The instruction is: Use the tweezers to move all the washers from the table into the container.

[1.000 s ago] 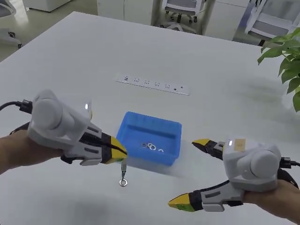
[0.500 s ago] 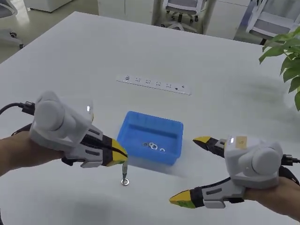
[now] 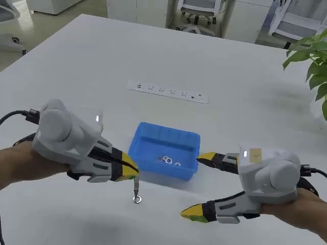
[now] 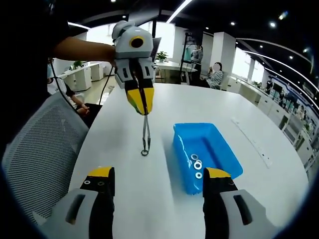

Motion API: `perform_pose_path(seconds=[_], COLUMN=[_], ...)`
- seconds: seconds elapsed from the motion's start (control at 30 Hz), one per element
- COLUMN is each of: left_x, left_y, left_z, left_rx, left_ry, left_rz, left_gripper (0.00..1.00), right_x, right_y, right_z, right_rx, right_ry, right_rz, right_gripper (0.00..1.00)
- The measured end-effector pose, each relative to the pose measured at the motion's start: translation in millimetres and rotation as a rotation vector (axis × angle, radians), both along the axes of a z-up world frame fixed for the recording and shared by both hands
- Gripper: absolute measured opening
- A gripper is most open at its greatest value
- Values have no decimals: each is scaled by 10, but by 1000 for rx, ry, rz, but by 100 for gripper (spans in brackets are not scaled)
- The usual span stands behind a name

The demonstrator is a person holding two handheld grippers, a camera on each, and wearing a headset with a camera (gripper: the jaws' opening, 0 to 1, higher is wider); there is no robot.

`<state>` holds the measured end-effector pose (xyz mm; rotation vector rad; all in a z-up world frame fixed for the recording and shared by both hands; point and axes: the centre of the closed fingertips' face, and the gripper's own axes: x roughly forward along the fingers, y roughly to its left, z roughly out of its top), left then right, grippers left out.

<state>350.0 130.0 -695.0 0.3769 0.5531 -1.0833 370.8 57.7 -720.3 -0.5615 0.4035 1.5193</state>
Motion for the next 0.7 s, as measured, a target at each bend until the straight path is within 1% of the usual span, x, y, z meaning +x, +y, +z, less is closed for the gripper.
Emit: perform_pose_path(seconds=[0.27, 0.5, 0.7], left_x=[0, -7, 0], left_y=[-1, 2, 8], left_z=[-7, -14, -21], left_rx=[10, 25, 30], left_ry=[-2, -5, -3], left_rz=[-1, -2, -7], left_gripper=[5, 5, 5], right_x=[-47, -50, -71], right_y=[176, 345, 453], right_z=[-7, -6, -47], right_rx=[-3, 1, -6], right_ry=[-16, -27, -34], right_rz=[79, 140, 180], right_gripper=[58, 48, 39])
